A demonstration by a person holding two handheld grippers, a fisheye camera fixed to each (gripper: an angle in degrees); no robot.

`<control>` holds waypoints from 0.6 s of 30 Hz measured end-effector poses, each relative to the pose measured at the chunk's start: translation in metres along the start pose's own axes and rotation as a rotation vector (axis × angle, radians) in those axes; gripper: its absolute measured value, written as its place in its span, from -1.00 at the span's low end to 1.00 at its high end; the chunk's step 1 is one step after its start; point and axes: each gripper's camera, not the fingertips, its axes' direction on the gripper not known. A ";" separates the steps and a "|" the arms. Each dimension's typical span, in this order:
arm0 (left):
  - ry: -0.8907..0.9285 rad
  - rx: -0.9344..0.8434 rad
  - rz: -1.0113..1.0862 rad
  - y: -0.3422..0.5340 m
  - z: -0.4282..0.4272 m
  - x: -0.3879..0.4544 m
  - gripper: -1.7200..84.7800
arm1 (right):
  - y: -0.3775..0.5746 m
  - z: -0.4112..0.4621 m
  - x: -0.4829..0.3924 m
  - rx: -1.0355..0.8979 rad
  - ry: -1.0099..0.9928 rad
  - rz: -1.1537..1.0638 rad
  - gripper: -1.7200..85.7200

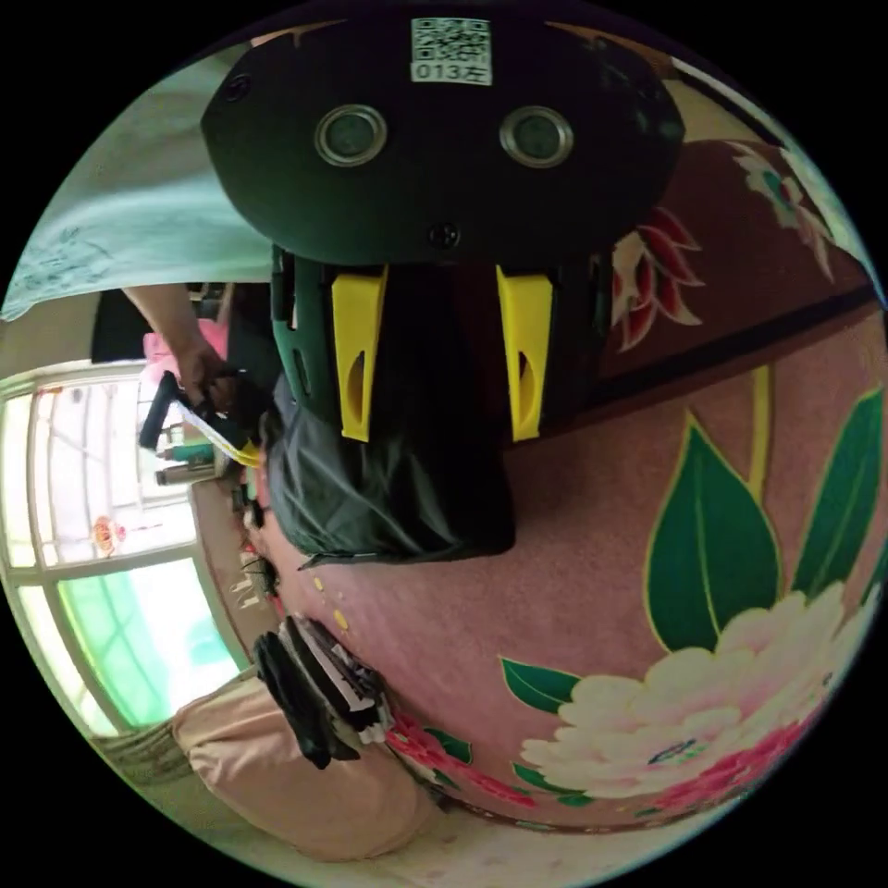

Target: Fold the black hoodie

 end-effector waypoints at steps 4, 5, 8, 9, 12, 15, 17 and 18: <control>0.007 -0.050 0.030 -0.012 0.022 -0.015 -0.50 | -0.018 0.030 0.045 -0.015 -0.046 0.042 -0.56; -0.001 -0.057 0.037 -0.013 0.025 -0.021 -0.51 | -0.024 0.045 0.058 -0.030 -0.078 0.044 -0.55; 0.000 -0.052 0.025 -0.015 0.025 -0.034 -0.52 | -0.038 0.082 0.088 -0.109 -0.154 0.021 -0.52; -0.042 -0.046 0.047 -0.016 0.026 -0.035 -0.52 | -0.042 0.096 0.100 -0.142 -0.190 0.015 -0.50; -0.090 -0.043 0.040 -0.017 0.032 -0.038 -0.51 | -0.046 0.124 0.132 -0.187 -0.305 0.046 -0.48; -0.117 0.010 -0.021 -0.013 0.041 -0.041 -0.52 | -0.047 0.137 0.148 -0.168 -0.331 0.024 -0.51; -0.158 0.042 -0.026 -0.009 0.046 -0.039 -0.52 | -0.046 0.144 0.156 -0.151 -0.365 0.010 -0.58; -0.191 0.065 -0.026 -0.006 0.049 -0.038 -0.53 | -0.046 0.157 0.159 -0.182 -0.505 0.008 -0.65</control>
